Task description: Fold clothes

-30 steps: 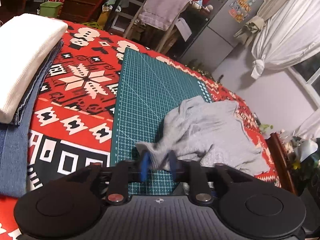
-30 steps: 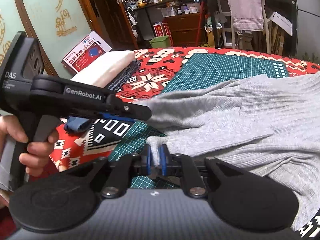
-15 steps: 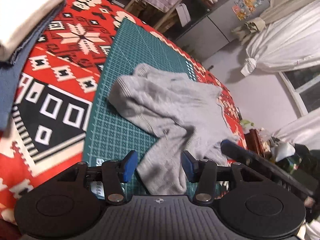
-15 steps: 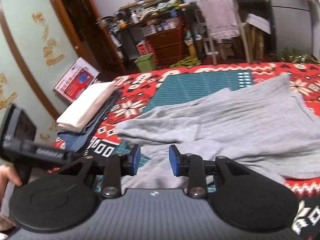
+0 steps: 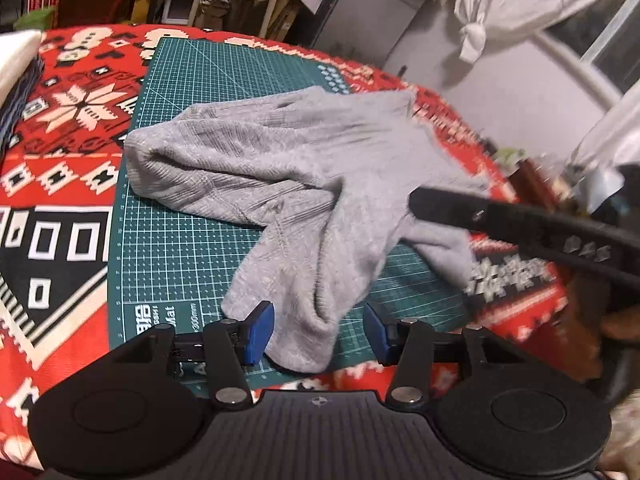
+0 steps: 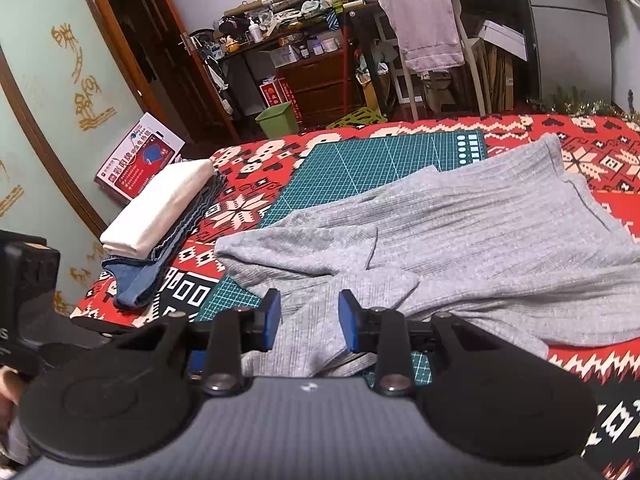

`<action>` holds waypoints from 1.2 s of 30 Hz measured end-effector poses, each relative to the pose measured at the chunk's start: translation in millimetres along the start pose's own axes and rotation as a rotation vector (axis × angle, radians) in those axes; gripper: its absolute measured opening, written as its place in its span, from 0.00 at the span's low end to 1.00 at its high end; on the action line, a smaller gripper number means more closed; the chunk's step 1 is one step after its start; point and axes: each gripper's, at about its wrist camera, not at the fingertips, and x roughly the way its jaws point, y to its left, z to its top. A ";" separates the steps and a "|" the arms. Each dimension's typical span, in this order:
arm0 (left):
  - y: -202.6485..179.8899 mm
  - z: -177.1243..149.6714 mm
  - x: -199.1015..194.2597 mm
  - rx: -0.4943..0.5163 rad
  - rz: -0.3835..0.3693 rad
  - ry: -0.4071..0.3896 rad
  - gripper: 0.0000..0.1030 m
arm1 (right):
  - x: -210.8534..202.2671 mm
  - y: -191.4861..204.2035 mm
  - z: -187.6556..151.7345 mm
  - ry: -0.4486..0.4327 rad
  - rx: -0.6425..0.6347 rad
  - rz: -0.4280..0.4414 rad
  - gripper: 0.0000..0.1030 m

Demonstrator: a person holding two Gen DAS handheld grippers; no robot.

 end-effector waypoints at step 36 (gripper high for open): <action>93.5 -11.1 -58.1 -0.354 0.019 -0.088 0.09 | 184.1 124.3 43.8 0.208 -0.428 0.016 0.33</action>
